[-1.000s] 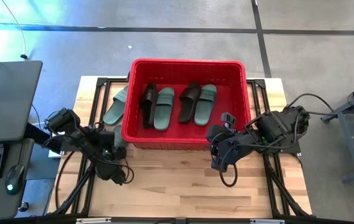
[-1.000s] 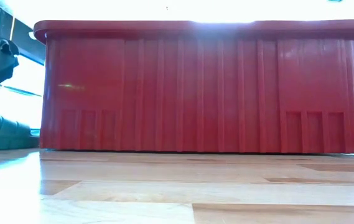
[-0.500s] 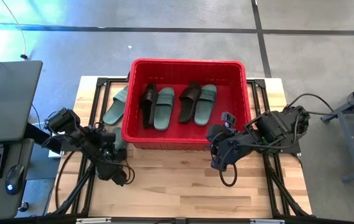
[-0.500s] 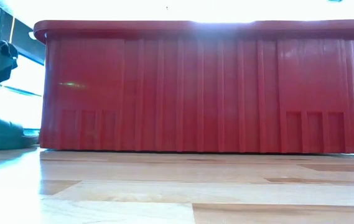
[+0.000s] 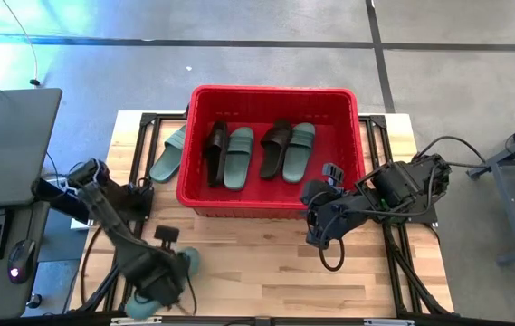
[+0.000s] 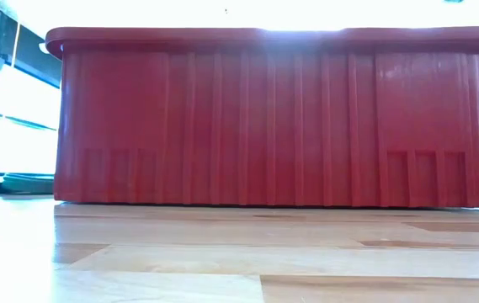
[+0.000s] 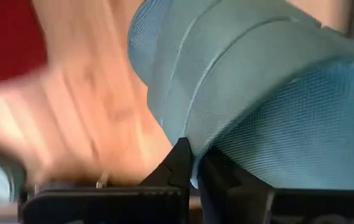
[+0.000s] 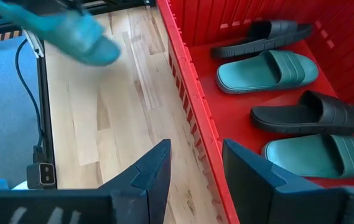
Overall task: Pick and place slides into bin
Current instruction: Put the green slide into the red bin
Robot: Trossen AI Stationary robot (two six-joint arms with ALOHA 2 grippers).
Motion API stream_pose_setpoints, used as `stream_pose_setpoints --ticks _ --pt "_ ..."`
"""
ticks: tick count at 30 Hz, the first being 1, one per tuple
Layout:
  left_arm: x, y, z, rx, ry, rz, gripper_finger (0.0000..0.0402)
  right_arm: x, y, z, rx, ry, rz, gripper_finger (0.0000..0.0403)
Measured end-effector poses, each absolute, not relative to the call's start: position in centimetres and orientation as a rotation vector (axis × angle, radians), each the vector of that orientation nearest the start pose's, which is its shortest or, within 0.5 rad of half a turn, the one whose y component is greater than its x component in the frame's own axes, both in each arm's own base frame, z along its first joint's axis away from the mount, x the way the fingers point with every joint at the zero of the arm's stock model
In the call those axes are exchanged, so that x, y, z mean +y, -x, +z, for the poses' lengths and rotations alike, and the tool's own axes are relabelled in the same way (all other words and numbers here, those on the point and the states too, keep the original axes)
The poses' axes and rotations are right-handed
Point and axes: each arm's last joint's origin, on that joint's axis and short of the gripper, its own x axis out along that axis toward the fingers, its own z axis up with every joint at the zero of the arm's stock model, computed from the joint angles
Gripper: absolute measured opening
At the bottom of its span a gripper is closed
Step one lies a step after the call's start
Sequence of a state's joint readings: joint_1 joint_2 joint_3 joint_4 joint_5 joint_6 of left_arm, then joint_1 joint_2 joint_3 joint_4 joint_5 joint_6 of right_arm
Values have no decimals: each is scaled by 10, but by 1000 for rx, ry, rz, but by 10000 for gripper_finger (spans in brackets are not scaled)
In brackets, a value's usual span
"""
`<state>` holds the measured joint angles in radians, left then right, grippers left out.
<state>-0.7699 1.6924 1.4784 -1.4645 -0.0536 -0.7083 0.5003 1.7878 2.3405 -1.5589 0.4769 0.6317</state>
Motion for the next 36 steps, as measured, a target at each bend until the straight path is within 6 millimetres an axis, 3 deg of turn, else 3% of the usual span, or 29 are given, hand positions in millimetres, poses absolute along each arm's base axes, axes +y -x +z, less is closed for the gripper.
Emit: stream_pose_setpoints --ticks 4,9,14,19,23,27,32,36 --pt "-220 -216 335 1338 -114 -32 2 134 -273 462 842 -118 -254 134" --pt "-220 -216 407 916 -199 -4 1 134 -273 462 831 -153 -281 134" --pt "-196 -219 453 648 -490 142 0 134 -273 462 822 -226 -312 134" --pt "-149 -244 472 650 -638 306 0 138 -270 461 845 -289 -302 134" --pt "-97 -271 467 751 -623 475 0 148 -264 461 851 -289 -270 134" --pt "-34 -294 443 919 -580 658 0 160 -258 462 837 -258 -249 134" --pt "37 -310 385 1175 -439 739 7 170 -250 462 804 -215 -247 134" --pt "70 -315 333 1279 -363 773 5 176 -246 463 786 -192 -243 134"
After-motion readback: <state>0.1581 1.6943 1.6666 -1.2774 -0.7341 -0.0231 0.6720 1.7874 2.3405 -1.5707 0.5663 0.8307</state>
